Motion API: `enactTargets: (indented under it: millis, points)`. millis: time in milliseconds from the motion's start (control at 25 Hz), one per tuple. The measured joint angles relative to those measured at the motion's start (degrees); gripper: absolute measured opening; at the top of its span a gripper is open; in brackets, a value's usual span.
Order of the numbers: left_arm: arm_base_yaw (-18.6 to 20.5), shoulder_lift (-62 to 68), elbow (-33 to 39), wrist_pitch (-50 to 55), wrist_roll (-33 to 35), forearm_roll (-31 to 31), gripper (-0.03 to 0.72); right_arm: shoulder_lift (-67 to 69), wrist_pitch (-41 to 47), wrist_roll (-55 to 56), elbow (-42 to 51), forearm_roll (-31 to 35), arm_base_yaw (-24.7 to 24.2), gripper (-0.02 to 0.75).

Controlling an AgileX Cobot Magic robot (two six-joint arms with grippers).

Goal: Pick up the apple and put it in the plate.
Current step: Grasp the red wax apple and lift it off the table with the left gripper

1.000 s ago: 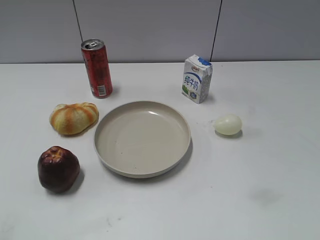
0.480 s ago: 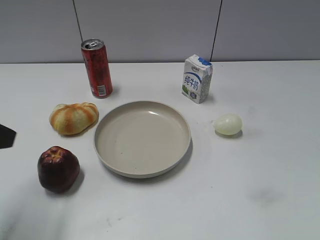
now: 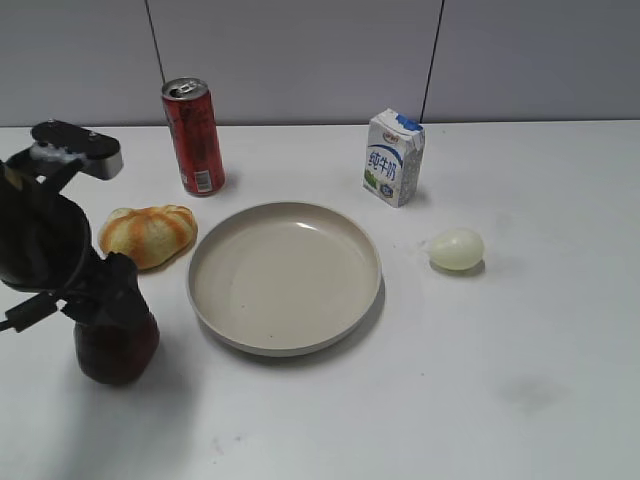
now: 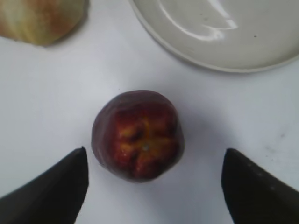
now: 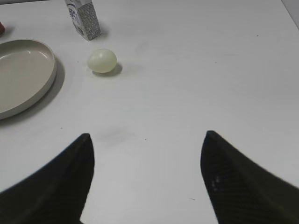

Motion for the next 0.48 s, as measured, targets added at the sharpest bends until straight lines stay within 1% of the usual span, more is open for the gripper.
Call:
enactTargets:
  millis: [320, 480]
  points:
    - [0.0, 9.54, -0.85, -2.93, 0.0, 0.3, 0.69, 0.0, 0.0, 0.0, 0.0, 0.0, 0.0, 0.571]
    - [0.0, 10.61, -1.18, -2.41, 0.0, 0.16, 0.624, 0.0, 0.0, 0.0, 0.0, 0.0, 0.0, 0.571]
